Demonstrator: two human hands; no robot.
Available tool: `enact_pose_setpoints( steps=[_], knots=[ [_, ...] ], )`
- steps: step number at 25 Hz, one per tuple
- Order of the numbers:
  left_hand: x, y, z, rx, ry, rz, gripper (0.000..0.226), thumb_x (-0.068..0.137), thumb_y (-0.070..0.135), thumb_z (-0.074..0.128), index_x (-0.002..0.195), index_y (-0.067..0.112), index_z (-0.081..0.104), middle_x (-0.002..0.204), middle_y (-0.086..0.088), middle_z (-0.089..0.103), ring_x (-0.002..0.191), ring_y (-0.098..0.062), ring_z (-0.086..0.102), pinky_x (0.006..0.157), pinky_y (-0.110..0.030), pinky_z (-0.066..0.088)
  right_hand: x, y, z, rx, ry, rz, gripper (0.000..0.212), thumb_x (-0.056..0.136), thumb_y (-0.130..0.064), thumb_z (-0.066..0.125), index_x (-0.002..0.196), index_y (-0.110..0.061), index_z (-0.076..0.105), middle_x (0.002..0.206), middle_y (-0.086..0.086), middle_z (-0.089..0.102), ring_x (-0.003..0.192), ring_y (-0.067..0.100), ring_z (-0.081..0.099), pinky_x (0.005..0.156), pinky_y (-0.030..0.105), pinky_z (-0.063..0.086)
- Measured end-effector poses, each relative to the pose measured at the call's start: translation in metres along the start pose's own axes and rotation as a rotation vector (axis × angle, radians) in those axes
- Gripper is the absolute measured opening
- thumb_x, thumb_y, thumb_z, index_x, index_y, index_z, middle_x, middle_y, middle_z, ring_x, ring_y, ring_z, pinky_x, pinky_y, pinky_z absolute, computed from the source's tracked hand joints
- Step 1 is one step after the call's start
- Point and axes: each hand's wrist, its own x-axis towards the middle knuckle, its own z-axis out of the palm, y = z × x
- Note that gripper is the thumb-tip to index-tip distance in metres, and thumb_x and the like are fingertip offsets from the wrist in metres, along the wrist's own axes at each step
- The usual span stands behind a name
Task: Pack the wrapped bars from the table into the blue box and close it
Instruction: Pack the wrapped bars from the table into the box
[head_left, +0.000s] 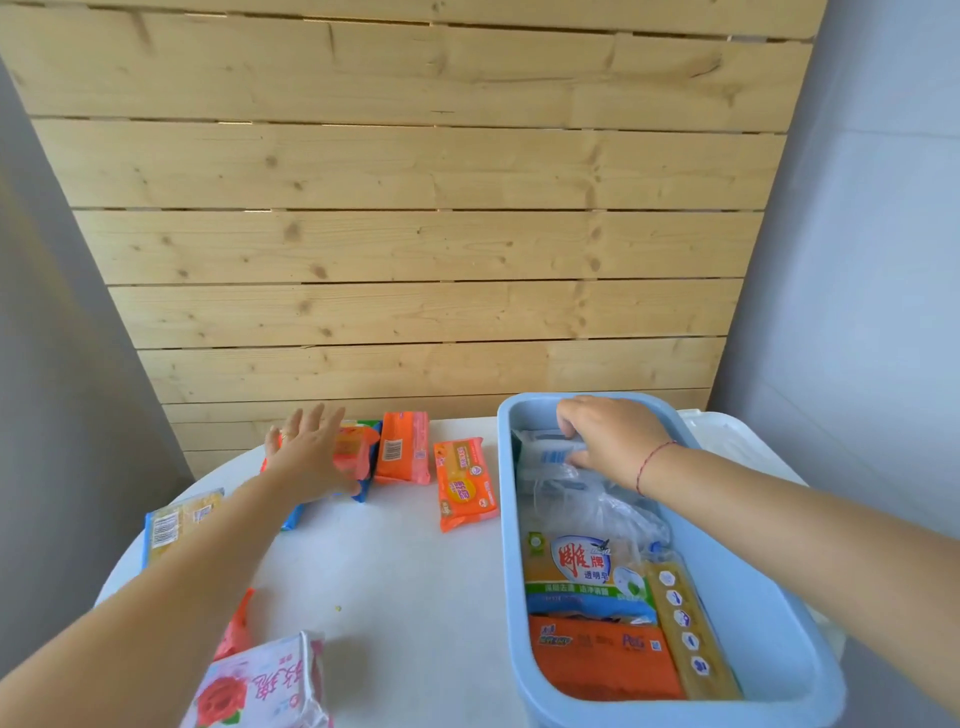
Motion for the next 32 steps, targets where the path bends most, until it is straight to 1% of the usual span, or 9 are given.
enact_pose_setpoints(
  steps=[3,8,12,15,18,23,27,29,32],
  knots=[
    [0.014,-0.003,-0.002,0.175,-0.119,0.116,0.11,0.054,0.05,0.075,0.147,0.024,0.022,0.148,0.0,0.036,0.137,-0.024,0.031,0.11,-0.042,0.023,0.004,0.0,0.004,-0.019,0.001,-0.046,0.025,0.081,-0.02,0.065,0.085,-0.02,0.04,0.088,-0.003,0.049,0.074,0.019,0.045,0.059,0.031,0.032],
    [0.0,0.007,-0.022,0.008,0.156,0.154,0.081,0.052,0.059,0.075,0.121,0.024,0.049,0.11,0.005,0.055,0.104,-0.021,0.056,0.088,-0.037,0.04,-0.001,0.008,-0.004,0.108,-0.007,0.022,0.024,0.083,-0.032,0.064,0.098,-0.018,0.052,0.098,-0.005,0.052,0.082,0.019,0.053,0.069,0.033,0.044],
    [-0.04,0.06,-0.074,-0.816,0.325,0.261,0.063,0.057,0.032,0.088,0.106,0.017,0.051,0.089,0.004,0.055,0.075,-0.005,0.061,0.063,-0.022,0.048,-0.013,0.006,-0.027,0.553,0.146,-0.003,0.045,0.077,-0.041,0.071,0.115,-0.025,0.053,0.114,-0.005,0.058,0.096,0.01,0.057,0.08,0.024,0.044],
    [-0.076,0.124,-0.109,-1.358,0.126,0.42,0.057,0.057,0.031,0.087,0.098,0.016,0.051,0.082,0.002,0.062,0.067,-0.001,0.063,0.06,-0.017,0.053,-0.031,-0.016,-0.041,0.751,0.16,-0.139,0.073,0.068,-0.047,0.076,0.13,-0.034,0.039,0.131,-0.011,0.048,0.117,0.002,0.049,0.095,0.019,0.04],
    [-0.106,0.175,-0.109,-1.576,-0.114,0.381,0.066,0.059,0.033,0.085,0.106,0.01,0.045,0.091,-0.005,0.068,0.079,-0.016,0.072,0.072,-0.031,0.06,-0.051,-0.02,-0.045,0.662,0.363,-0.156,0.062,0.071,-0.043,0.074,0.125,-0.032,0.045,0.121,-0.01,0.055,0.106,0.006,0.055,0.085,0.021,0.047],
    [-0.111,0.182,-0.079,-1.156,-0.032,0.145,0.056,0.077,0.059,0.062,0.116,0.019,0.053,0.12,-0.001,0.056,0.106,-0.018,0.056,0.085,-0.031,0.047,-0.059,0.013,-0.041,0.475,0.125,-0.022,0.033,0.087,-0.026,0.061,0.119,-0.024,0.055,0.102,0.0,0.067,0.091,0.02,0.063,0.078,0.037,0.051],
    [-0.104,0.159,-0.062,-1.061,-0.133,0.057,0.041,0.092,0.043,0.049,0.127,0.022,0.055,0.122,0.006,0.055,0.108,-0.016,0.051,0.086,-0.033,0.045,-0.034,0.015,-0.027,0.362,-0.166,-0.048,0.034,0.088,-0.023,0.061,0.121,-0.02,0.057,0.11,0.002,0.058,0.105,0.023,0.056,0.087,0.034,0.044],
    [-0.104,0.154,-0.051,-1.043,-0.208,0.101,0.028,0.095,0.031,0.046,0.116,0.026,0.063,0.122,-0.001,0.062,0.112,-0.021,0.055,0.101,-0.043,0.046,-0.02,0.009,-0.021,0.264,-0.14,-0.057,0.04,0.084,-0.029,0.065,0.122,-0.021,0.058,0.111,0.003,0.053,0.107,0.021,0.051,0.084,0.031,0.04],
    [-0.107,0.155,-0.043,-1.081,-0.228,0.132,0.027,0.098,0.023,0.041,0.096,0.026,0.067,0.11,-0.012,0.069,0.108,-0.028,0.062,0.099,-0.041,0.049,-0.009,0.007,-0.014,0.158,-0.05,-0.051,0.044,0.074,-0.039,0.074,0.113,-0.023,0.062,0.107,-0.001,0.055,0.103,0.019,0.051,0.077,0.027,0.037]
  ],
)
